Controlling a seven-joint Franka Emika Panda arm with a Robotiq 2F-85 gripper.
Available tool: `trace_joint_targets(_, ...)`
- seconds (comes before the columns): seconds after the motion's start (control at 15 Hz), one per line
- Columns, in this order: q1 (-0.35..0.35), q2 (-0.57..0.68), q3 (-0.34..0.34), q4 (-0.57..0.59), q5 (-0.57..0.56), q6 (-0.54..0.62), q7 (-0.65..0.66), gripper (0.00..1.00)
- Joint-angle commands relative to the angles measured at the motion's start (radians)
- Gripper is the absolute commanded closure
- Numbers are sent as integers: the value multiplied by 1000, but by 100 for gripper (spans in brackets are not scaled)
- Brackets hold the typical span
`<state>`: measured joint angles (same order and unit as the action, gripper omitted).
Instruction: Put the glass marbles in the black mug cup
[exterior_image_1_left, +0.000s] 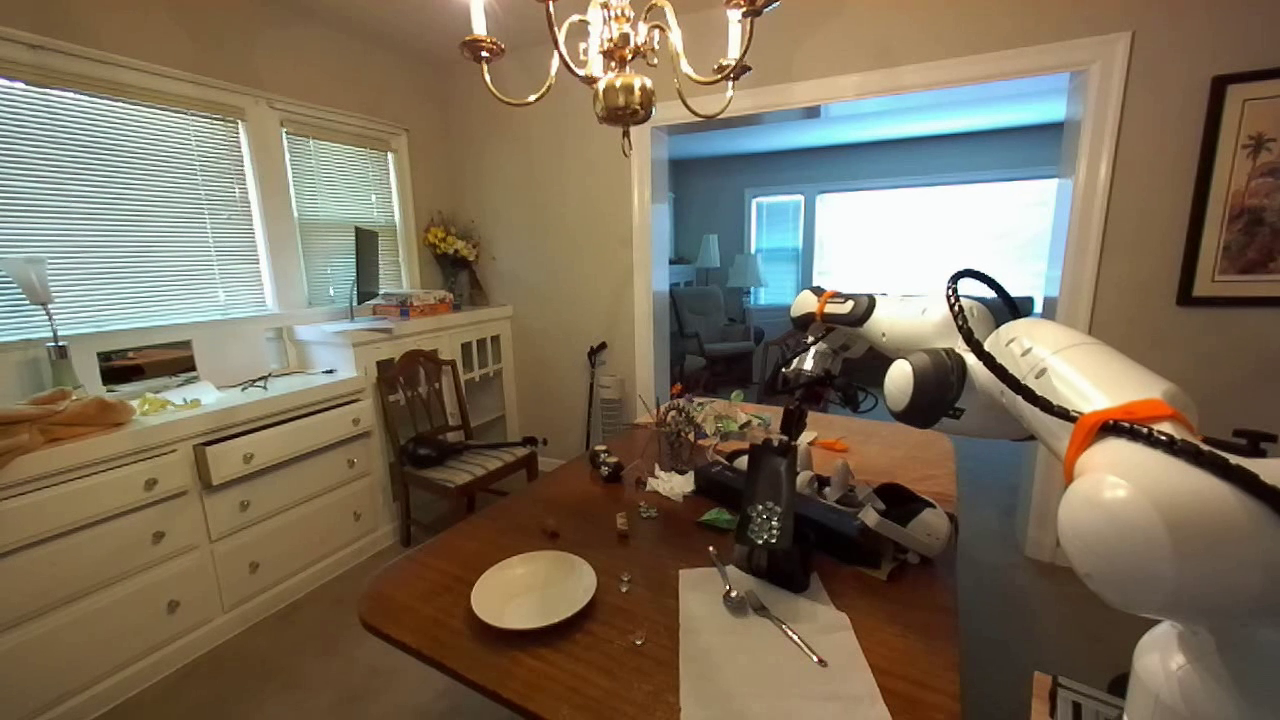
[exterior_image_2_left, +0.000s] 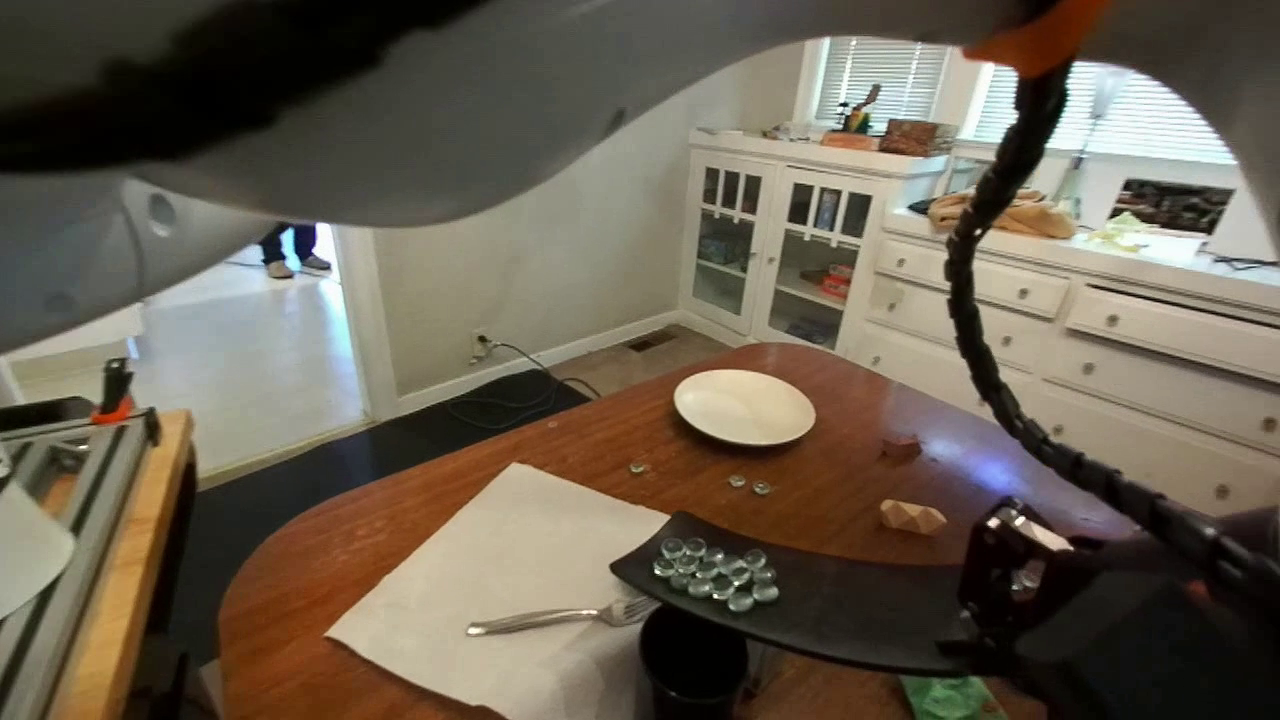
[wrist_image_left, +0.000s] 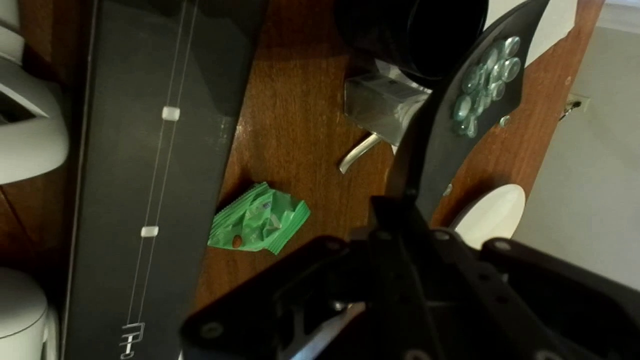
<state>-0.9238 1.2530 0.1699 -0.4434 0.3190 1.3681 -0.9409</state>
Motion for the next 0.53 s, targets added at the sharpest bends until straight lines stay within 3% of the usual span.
trace_joint_targets(0.0, -29, -29, 13, 0, 17, -5, 12, 98)
trace_joint_targets(0.47, -36, -32, 19, 0, 16, -7, 12, 98)
